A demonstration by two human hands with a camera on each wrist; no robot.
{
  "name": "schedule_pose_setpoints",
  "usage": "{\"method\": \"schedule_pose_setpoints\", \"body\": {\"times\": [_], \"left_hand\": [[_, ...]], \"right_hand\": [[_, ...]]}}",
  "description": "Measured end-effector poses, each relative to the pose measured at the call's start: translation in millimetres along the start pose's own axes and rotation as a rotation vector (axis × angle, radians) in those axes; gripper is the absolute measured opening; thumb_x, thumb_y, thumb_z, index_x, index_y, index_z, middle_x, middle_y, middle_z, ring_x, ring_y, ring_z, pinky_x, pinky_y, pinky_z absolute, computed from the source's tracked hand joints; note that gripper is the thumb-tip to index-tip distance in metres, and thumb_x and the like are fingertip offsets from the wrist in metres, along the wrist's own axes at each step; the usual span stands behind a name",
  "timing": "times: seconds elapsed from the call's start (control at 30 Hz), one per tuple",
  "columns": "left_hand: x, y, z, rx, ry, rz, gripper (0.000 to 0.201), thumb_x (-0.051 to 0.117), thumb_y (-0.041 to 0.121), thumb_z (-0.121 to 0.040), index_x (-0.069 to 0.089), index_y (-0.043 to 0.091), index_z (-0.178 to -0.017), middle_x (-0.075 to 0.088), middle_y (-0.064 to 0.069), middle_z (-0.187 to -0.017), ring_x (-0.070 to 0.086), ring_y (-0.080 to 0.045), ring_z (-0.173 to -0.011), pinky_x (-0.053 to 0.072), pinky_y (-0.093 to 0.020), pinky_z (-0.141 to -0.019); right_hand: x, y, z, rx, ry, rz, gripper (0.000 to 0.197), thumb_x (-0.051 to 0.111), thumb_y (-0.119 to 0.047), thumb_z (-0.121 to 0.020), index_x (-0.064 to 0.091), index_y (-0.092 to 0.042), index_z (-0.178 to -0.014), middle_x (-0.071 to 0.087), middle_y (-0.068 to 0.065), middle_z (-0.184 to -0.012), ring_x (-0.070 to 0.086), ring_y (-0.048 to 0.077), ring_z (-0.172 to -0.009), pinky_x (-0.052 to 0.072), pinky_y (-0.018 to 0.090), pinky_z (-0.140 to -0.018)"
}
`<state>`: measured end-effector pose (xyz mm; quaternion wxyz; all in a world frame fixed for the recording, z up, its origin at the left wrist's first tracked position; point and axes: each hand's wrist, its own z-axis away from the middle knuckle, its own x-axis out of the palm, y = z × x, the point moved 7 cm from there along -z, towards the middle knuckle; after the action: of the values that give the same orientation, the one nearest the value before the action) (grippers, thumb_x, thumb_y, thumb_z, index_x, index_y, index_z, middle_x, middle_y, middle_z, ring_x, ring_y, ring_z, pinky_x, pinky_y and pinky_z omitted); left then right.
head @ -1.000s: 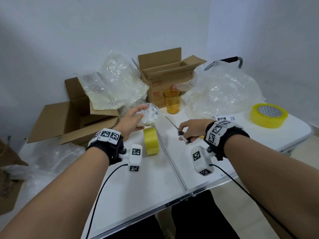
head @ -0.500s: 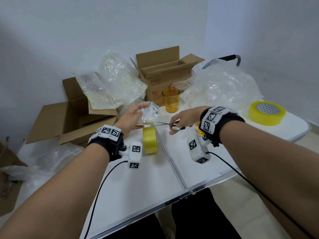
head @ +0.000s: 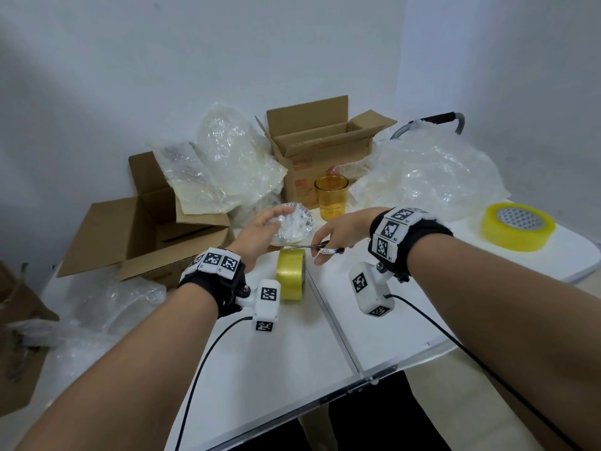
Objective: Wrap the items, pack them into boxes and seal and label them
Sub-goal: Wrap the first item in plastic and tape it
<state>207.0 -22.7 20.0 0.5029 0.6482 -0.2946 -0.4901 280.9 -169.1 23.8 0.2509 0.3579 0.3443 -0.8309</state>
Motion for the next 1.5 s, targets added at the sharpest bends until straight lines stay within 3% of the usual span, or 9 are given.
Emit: {"method": "schedule_pose_setpoints", "body": {"times": [0.1,0.27,0.37,0.47,0.6,0.9,1.07,1.37,1.5], "left_hand": [[-2.4,-4.4,0.6,-0.032,-0.009,0.045,0.041,0.041,0.010,-0.100,0.067,0.038,-0.115,0.060,0.001,-0.113,0.052,-0.023,-0.096,0.047,-0.050,-0.100],[-2.8,0.7,0.9,0.005,-0.036,0.019,0.040,0.038,0.008,-0.102,0.064,0.034,-0.118,0.056,0.000,-0.123,0.052,-0.015,-0.102,0.053,-0.036,-0.094],[-1.9,1.7,0.1,0.001,-0.038,-0.018,0.038,0.038,0.007,-0.103,0.062,0.027,-0.124,0.055,-0.017,-0.134,0.055,-0.028,-0.107,0.049,-0.030,-0.091],[-0.1,0.2,-0.5,-0.011,-0.041,0.020,0.040,0.038,0.009,-0.102,0.065,0.035,-0.115,0.057,-0.008,-0.134,0.056,-0.028,-0.115,0.047,-0.045,-0.103],[1.1,-1.6,1.6,-0.043,-0.036,0.058,0.038,0.037,0.010,-0.103,0.064,0.034,-0.116,0.053,-0.004,-0.120,0.054,-0.016,-0.090,0.054,-0.038,-0.087],[2.0,-1.3,1.6,-0.050,-0.034,0.103,0.039,0.035,0.010,-0.105,0.064,0.035,-0.111,0.050,-0.003,-0.137,0.054,-0.026,-0.116,0.056,-0.040,-0.091],[1.9,-7.1,2.8,-0.100,0.043,0.234,0.036,0.033,0.010,-0.105,0.061,0.028,-0.119,0.051,-0.006,-0.138,0.057,-0.026,-0.117,0.059,-0.027,-0.075],[0.2,-21.2,8.7,-0.150,0.200,0.447,0.044,0.030,0.011,-0.104,0.057,0.039,-0.125,0.045,-0.001,-0.143,0.051,-0.023,-0.125,0.056,-0.038,-0.082],[-2.4,-19.1,12.8,-0.138,0.193,0.504,0.040,0.043,0.017,-0.101,0.052,0.040,-0.132,0.043,0.003,-0.145,0.046,-0.023,-0.129,0.056,-0.047,-0.085]], "right_hand": [[-1.7,-0.4,0.7,-0.007,0.009,0.010,0.031,0.074,-0.052,-0.078,0.070,-0.034,-0.103,0.060,-0.004,-0.093,0.054,0.012,-0.076,0.044,0.026,-0.072],[-2.8,-3.4,-1.8,-0.026,0.028,0.021,0.017,0.077,-0.053,-0.074,0.072,-0.041,-0.085,0.063,-0.005,-0.099,0.054,0.013,-0.075,0.052,0.033,-0.085],[-6.7,-3.1,-3.7,-0.004,0.047,0.059,0.023,0.078,-0.058,-0.070,0.070,-0.039,-0.081,0.064,-0.001,-0.093,0.055,0.014,-0.072,0.051,0.034,-0.089],[-8.8,-2.9,-3.4,-0.008,0.061,0.079,0.028,0.077,-0.059,-0.070,0.069,-0.036,-0.084,0.063,-0.001,-0.086,0.055,0.014,-0.070,0.050,0.032,-0.084],[-6.4,0.3,0.3,-0.030,0.061,0.024,0.028,0.078,-0.053,-0.072,0.070,-0.030,-0.085,0.061,-0.003,-0.079,0.057,0.012,-0.066,0.050,0.029,-0.081],[1.4,-2.3,1.8,-0.037,0.036,-0.010,0.031,0.078,-0.047,-0.077,0.065,-0.021,-0.088,0.061,-0.003,-0.069,0.057,0.011,-0.061,0.047,0.027,-0.072],[10.1,-4.3,1.5,-0.012,0.004,-0.048,0.034,0.072,-0.048,-0.082,0.060,-0.019,-0.095,0.053,-0.004,-0.070,0.052,0.013,-0.065,0.039,0.023,-0.062],[22.6,14.5,-1.9,0.000,0.144,-0.158,0.045,0.072,-0.056,-0.078,0.063,-0.019,-0.103,0.056,-0.003,-0.071,0.054,0.011,-0.065,0.038,0.024,-0.063],[31.0,18.0,-7.0,-0.010,0.158,-0.276,0.046,0.073,-0.054,-0.078,0.062,-0.017,-0.103,0.057,0.000,-0.075,0.056,0.012,-0.068,0.038,0.023,-0.059]]}}
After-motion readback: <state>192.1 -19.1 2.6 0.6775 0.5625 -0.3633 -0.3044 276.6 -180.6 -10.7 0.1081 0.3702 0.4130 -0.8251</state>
